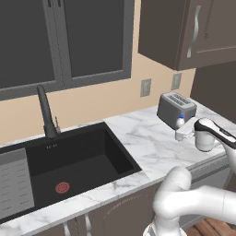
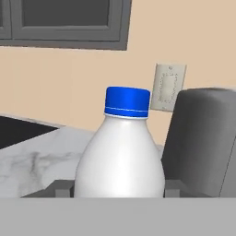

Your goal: Take the bottled waters from the counter and place them in the freezer to freeze. Close the freezer door after placing the bottles.

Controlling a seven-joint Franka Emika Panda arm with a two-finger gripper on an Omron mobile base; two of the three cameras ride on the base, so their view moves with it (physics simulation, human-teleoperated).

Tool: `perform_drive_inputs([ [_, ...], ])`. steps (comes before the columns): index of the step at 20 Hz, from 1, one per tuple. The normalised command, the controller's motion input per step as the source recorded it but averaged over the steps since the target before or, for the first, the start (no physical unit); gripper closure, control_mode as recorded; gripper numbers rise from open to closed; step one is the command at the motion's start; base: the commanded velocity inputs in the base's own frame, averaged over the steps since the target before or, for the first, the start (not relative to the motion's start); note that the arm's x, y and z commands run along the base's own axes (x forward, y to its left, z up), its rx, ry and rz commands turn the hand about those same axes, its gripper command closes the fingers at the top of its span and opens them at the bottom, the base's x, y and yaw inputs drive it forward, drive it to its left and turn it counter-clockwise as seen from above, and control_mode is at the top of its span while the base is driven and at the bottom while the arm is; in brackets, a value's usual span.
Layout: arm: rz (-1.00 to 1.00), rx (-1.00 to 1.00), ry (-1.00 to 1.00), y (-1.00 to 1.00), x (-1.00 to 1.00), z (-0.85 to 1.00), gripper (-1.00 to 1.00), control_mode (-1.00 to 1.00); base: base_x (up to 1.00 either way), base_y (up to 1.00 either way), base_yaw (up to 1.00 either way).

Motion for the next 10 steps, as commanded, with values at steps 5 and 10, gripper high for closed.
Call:
perform_drive_inputs([
  [5, 0.00, -0.23, 0.00, 0.12, -0.56, 0.61, 1.00, -1.00, 0.00, 0.00, 0.00],
  [10, -0.02, -0.19, 0.00, 0.11, -0.98, 0.76, 1.00, -1.00, 0.00, 0.00, 0.00],
])
